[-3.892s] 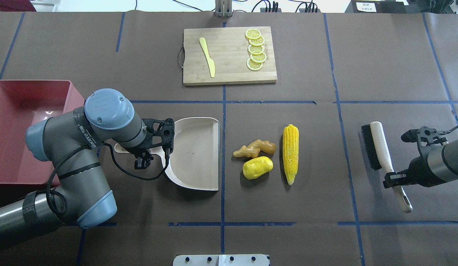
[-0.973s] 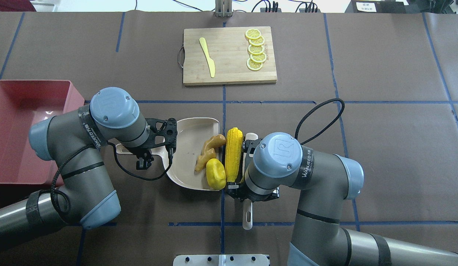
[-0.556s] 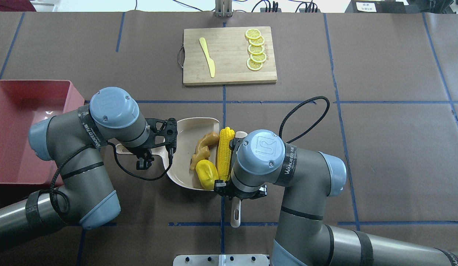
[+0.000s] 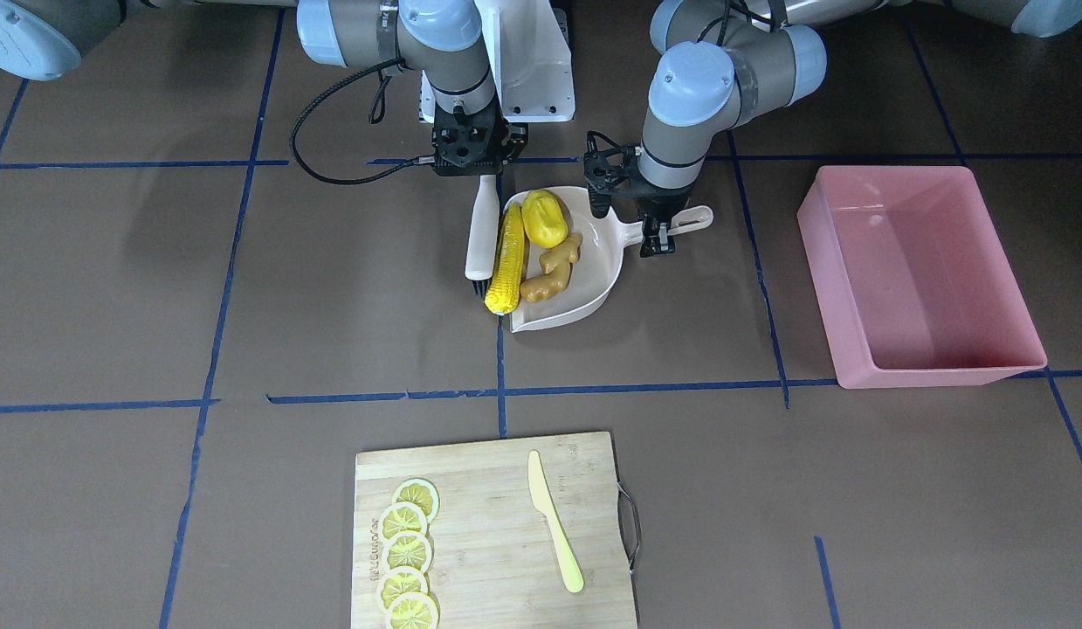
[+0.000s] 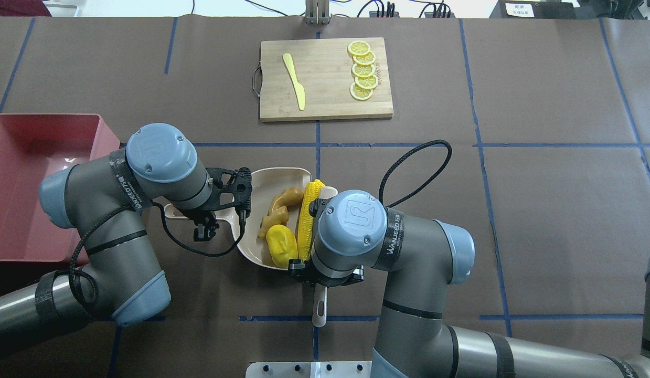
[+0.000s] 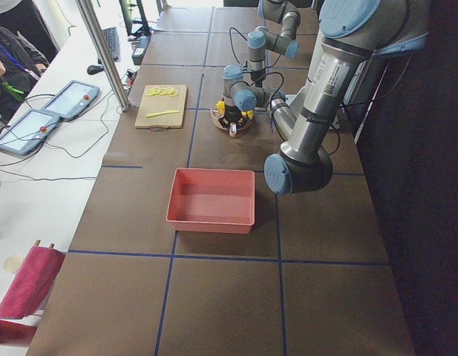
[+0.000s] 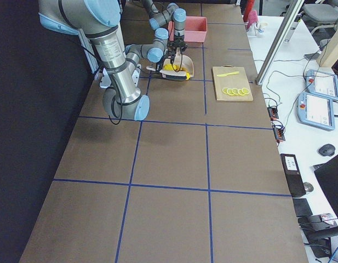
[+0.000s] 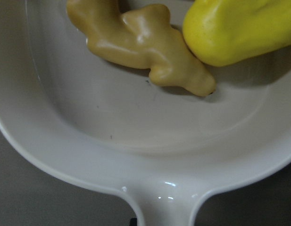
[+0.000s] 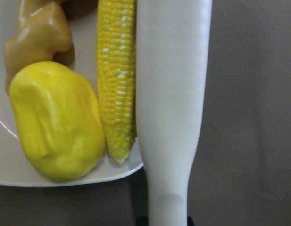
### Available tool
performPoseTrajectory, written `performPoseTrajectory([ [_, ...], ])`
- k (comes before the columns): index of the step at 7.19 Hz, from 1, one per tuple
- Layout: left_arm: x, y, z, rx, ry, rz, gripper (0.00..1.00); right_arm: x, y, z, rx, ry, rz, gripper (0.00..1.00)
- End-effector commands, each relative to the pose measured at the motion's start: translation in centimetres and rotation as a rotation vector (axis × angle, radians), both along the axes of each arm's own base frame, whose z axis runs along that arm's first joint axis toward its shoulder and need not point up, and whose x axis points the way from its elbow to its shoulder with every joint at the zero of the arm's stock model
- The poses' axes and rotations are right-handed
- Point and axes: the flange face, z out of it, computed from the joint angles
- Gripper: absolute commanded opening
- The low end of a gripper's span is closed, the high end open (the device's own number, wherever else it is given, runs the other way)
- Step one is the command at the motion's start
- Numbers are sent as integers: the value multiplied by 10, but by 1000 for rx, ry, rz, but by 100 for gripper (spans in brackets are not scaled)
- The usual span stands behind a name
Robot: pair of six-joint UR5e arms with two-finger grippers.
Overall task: Sweep and dump trash into bin
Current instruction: 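Sweep the corn, potato and ginger into the dustpan with the right gripper's brush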
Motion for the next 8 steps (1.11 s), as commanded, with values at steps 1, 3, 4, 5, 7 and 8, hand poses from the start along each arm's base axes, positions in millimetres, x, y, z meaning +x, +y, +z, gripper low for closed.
performPoseTrajectory([
  [1,-1,1,-2,1,4,1,3,-8,9,1,10,4,-10,0],
  [3,-1,1,-3,3,7,1,3,-18,10,13,16,35,-2,0],
  [4,-1,1,-3,3,7,1,3,-19,10,5,19,25,-2,0],
  [5,-1,1,-3,3,7,1,3,-19,10,-5,22,10,-3,0],
  [7,-2,1,-4,4,8,-1,3,-18,10,-12,36,-37,0,0],
  [8,-2,1,-4,4,8,-1,3,-18,10,-11,40,-38,3,0],
])
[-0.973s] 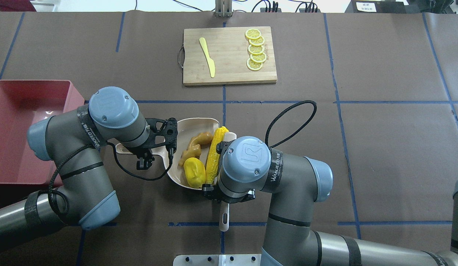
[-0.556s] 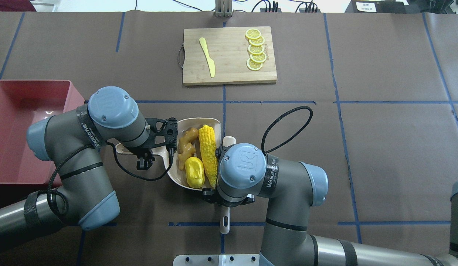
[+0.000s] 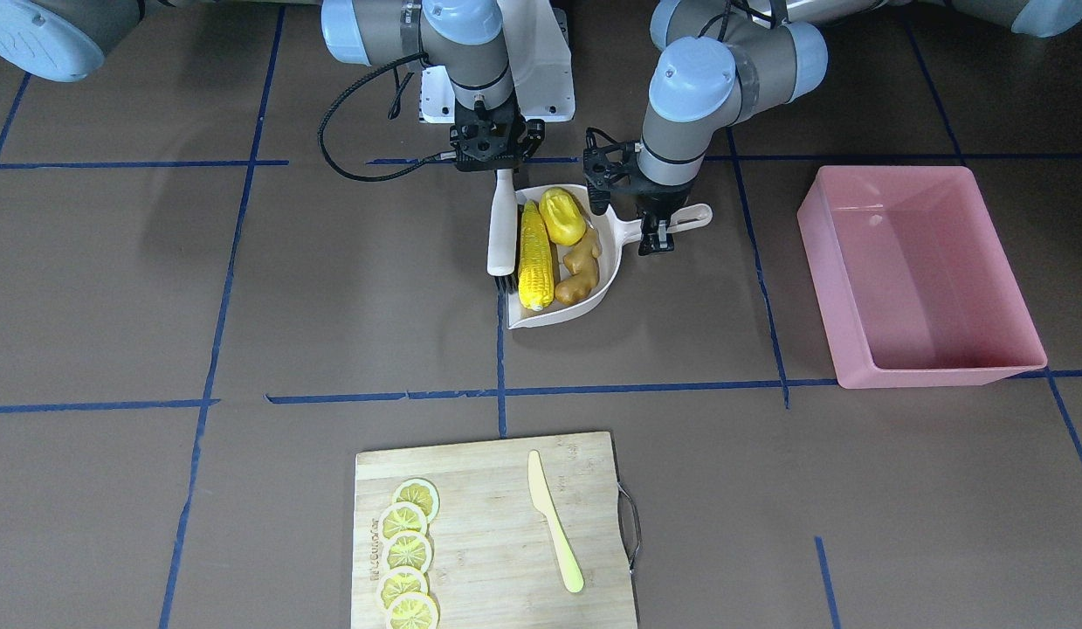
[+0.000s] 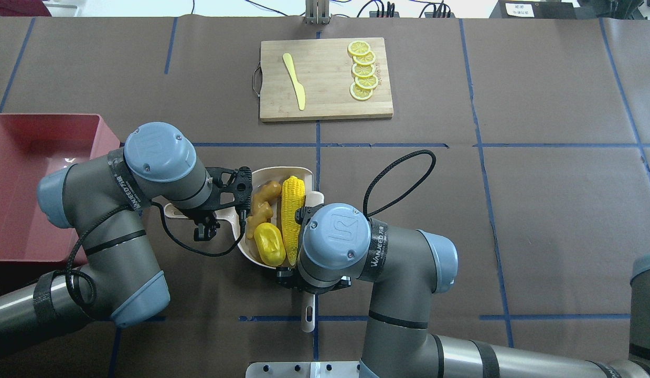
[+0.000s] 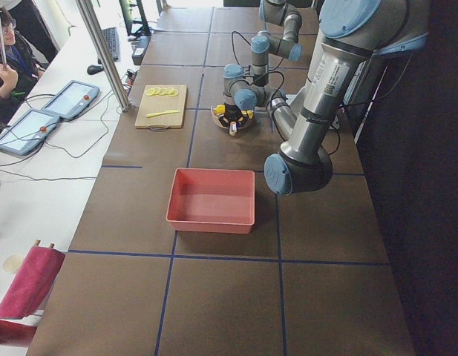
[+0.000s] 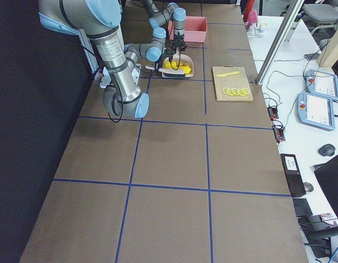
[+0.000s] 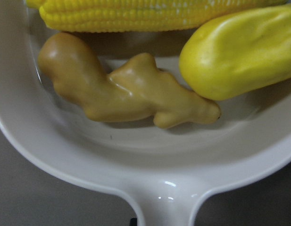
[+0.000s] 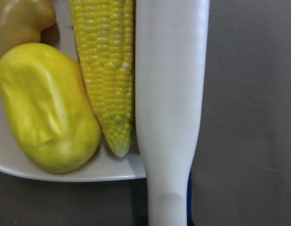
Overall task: Sweep and dump trash into bin
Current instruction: 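Sweep the corn, potato and ginger into the dustpan with the right gripper's brush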
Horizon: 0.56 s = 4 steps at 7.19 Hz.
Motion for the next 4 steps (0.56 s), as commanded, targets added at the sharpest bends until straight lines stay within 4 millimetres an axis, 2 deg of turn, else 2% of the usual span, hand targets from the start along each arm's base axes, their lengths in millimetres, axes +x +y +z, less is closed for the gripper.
performPoseTrajectory([
  [1,1,0,1,-1,-1,1,3,3,0,2,7,-13,2,0],
  [2,1,0,1,-1,-1,1,3,9,0,-1,9,-23,2,0],
  [4,1,0,1,-1,-1,1,3,42,4,-3,15,-58,5,0],
])
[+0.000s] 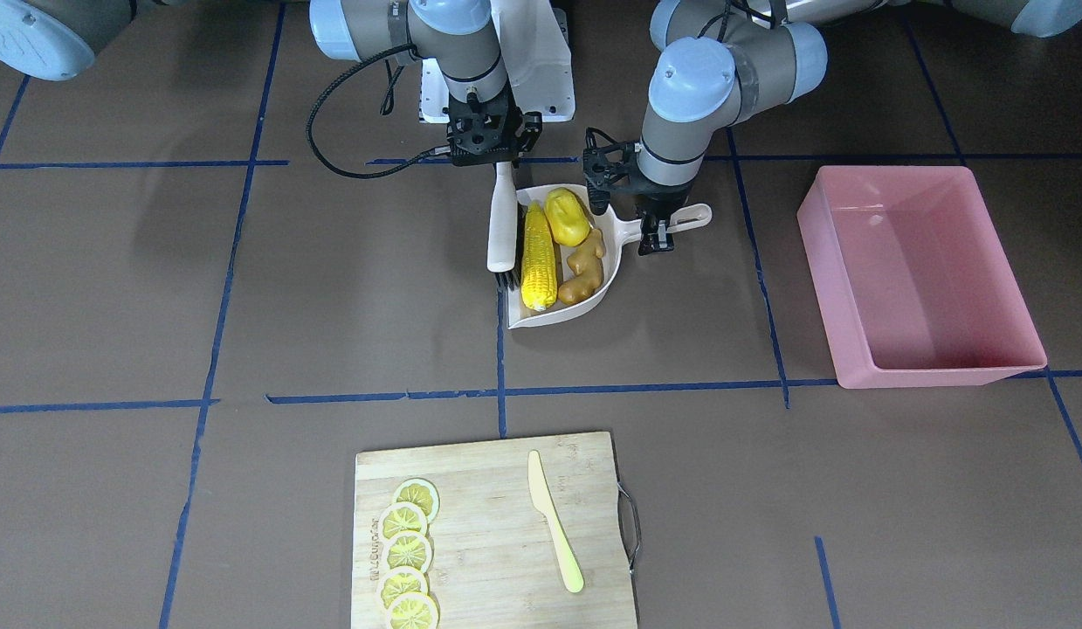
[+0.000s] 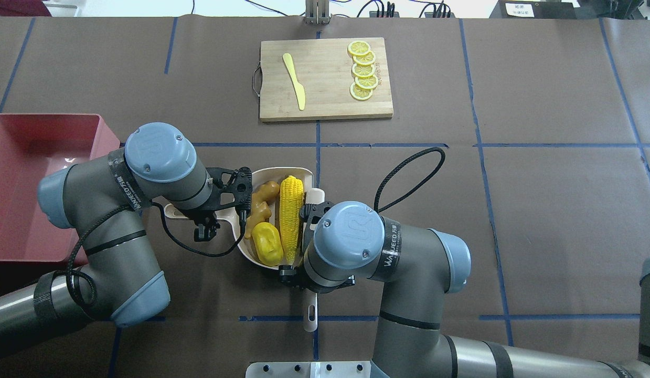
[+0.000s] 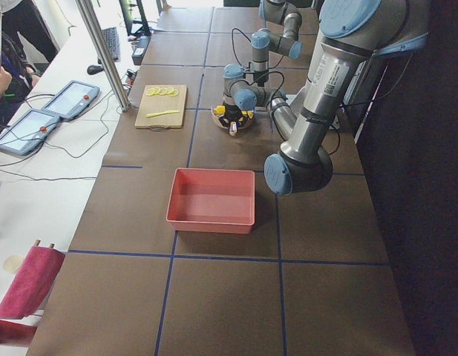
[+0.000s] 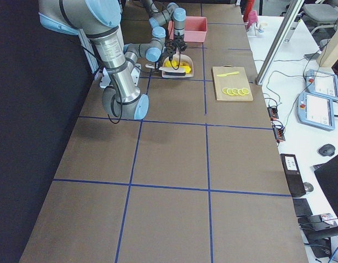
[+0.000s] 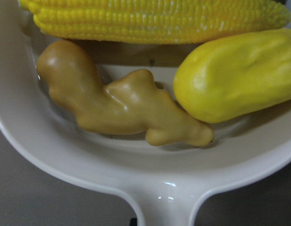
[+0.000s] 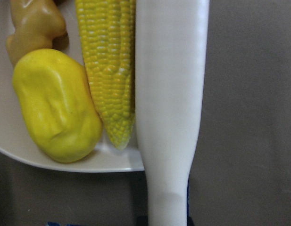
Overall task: Sweep and dump trash into bin
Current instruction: 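Sweep the corn, potato and ginger into the dustpan with the right gripper's brush, then lift the brush away with the right gripper while raising the dustpan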
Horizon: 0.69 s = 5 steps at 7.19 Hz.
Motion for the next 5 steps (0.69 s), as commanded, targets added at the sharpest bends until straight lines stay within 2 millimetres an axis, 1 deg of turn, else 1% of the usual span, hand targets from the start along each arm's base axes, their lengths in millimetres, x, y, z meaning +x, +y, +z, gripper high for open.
performPoseTrajectory([
  [1,0,0,0,-1,0,1,3,36,1,4,-1,-29,4,0],
  [2,0,0,2,-2,-2,1,3,55,-8,13,-20,-22,8,0],
  [3,1,0,2,-2,-2,3,3,68,-26,19,-64,22,6,0],
  [5,2,0,3,-4,3,6,3,75,-35,31,-69,60,12,0],
])
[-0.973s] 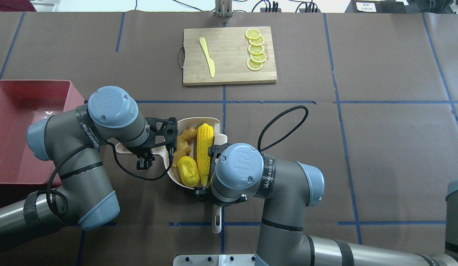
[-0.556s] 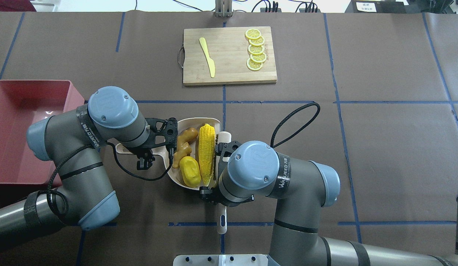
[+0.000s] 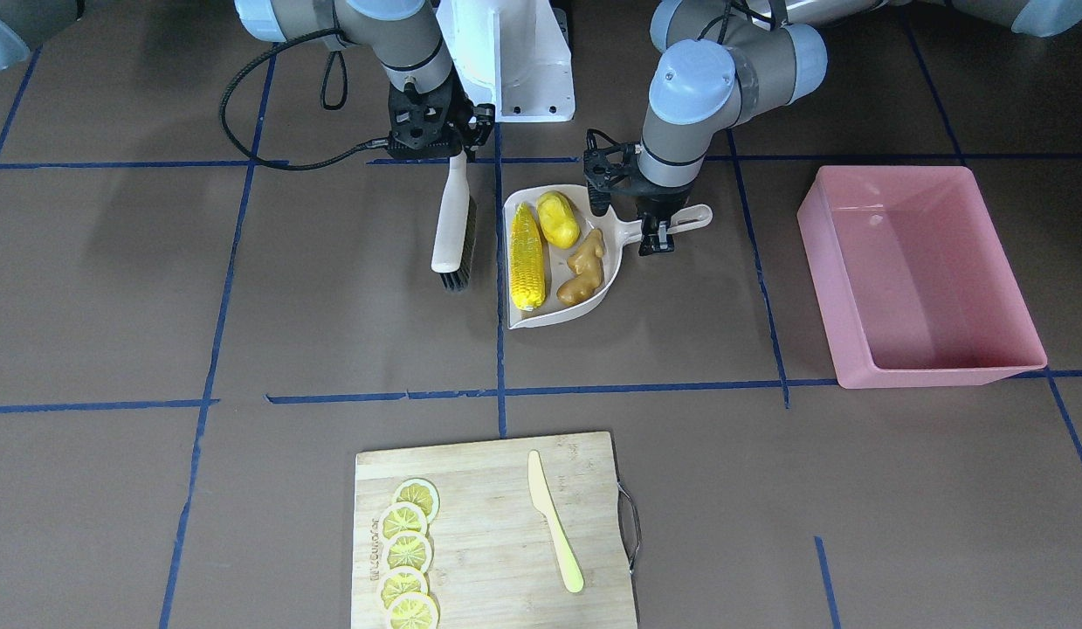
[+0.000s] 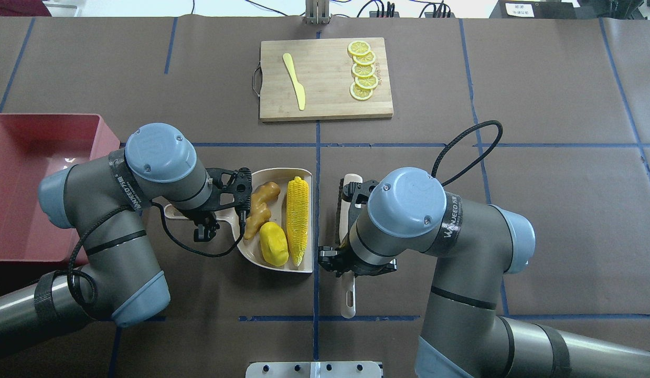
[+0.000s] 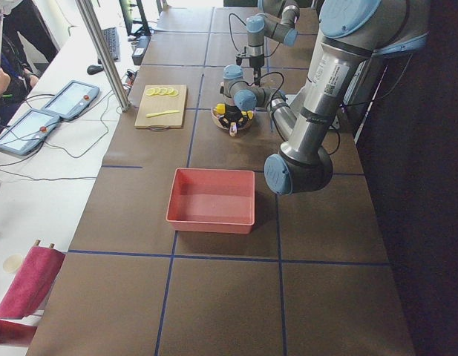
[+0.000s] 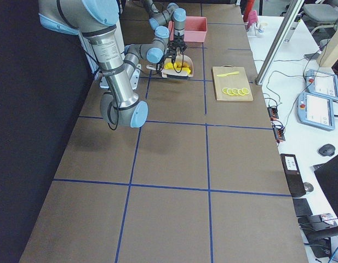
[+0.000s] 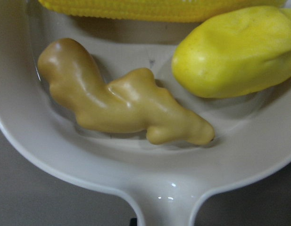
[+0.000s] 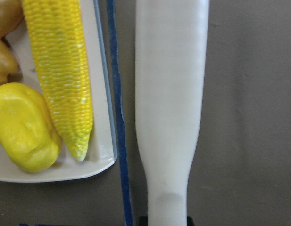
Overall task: Sweep and dump trash into bin
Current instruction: 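Lift the brush away with the right gripper while raising the dustpan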
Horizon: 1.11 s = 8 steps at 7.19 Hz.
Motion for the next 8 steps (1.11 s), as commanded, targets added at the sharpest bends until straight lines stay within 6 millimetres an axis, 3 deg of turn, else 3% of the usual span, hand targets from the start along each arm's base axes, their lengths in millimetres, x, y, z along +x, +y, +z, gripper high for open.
performPoseTrajectory([
  [1,-1,1,-2,1,13,3,2,12,-14,26,-3,49,3,0],
  [4,-6,-2,-11,-8,77,-41,2,25,-31,50,58,132,-40,0],
  [6,-17,-8,-20,-104,165,-116,2,26,-30,82,73,179,-74,0],
  [8,-42,-27,-26,-155,197,-168,1,17,-17,84,78,181,-99,0],
])
